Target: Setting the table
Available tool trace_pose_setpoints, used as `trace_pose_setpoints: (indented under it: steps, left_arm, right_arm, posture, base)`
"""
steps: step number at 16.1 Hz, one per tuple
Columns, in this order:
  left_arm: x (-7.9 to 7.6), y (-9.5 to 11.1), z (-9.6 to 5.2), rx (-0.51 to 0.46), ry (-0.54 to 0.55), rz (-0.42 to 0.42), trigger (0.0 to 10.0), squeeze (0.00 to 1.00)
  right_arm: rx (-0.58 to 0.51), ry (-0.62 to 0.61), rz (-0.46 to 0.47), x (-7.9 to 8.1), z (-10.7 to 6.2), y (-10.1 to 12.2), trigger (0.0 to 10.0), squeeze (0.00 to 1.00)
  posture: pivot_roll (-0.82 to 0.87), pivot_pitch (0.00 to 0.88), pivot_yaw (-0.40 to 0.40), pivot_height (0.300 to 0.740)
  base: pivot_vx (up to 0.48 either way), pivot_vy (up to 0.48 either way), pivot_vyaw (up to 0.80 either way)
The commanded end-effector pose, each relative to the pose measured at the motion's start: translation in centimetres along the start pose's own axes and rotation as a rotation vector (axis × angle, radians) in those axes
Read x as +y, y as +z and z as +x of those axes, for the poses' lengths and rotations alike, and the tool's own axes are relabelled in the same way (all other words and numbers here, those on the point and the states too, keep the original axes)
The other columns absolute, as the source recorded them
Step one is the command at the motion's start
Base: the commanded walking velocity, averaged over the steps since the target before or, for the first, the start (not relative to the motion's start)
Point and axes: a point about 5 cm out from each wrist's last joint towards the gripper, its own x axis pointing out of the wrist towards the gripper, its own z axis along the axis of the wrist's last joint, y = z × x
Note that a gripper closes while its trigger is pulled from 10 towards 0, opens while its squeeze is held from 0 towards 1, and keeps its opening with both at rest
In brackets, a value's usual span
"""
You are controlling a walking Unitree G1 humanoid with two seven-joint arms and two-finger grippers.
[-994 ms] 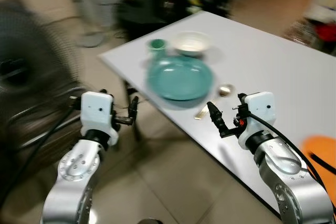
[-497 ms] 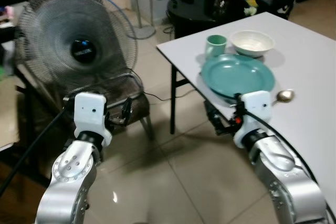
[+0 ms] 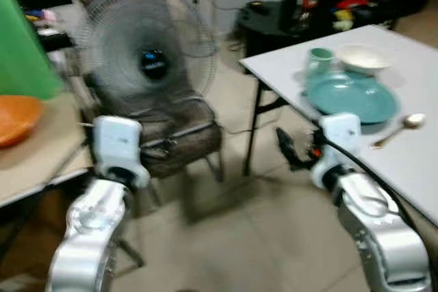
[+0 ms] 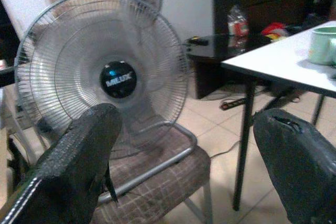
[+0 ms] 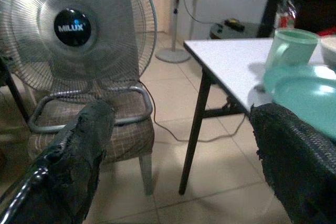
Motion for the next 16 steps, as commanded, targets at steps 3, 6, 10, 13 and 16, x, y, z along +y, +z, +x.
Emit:
trace_pose_setpoints:
  steps: [3,6,10,13,16]
  left_arm:
    - [0.8,-0.1,-0.3,0.018,0.024,-0.018,10.0,0.01]
    - [0.8,-0.2,-0.3,0.031,0.026,-0.047,10.0,1.00]
    - [1.2,0.1,-0.3,0.021,0.044,-0.023,10.0,1.00]
    - [1.4,0.3,-0.4,0.022,0.048,-0.013,10.0,1.00]
    - [1.6,0.4,-0.4,0.019,0.047,-0.005,10.0,1.00]
  right_arm:
    - [-0.016,0.031,0.015,0.6,0.3,0.3,10.0,1.00]
    - [-0.020,0.036,0.019,0.7,0.5,0.4,10.0,1.00]
    - [-0.034,0.091,0.004,1.3,0.8,0.7,10.0,1.00]
    - [-0.032,0.119,-0.002,1.6,0.9,0.7,10.0,1.00]
    - [-0.036,0.125,-0.001,1.7,1.0,0.8,10.0,1.00]
  posture:
    - [0.09,0.000,0.047,0.740]
    - [0.09,0.000,0.043,0.740]
    - [0.11,0.000,0.039,0.740]
    - [0.11,0.000,0.040,0.740]
    - [0.12,0.000,0.040,0.740]
  base:
    - [0.000,0.370,0.00]
    - [0.000,0.366,0.00]
    - [0.000,0.365,0.13]
    - [0.000,0.366,0.71]
    - [0.000,0.366,0.80]
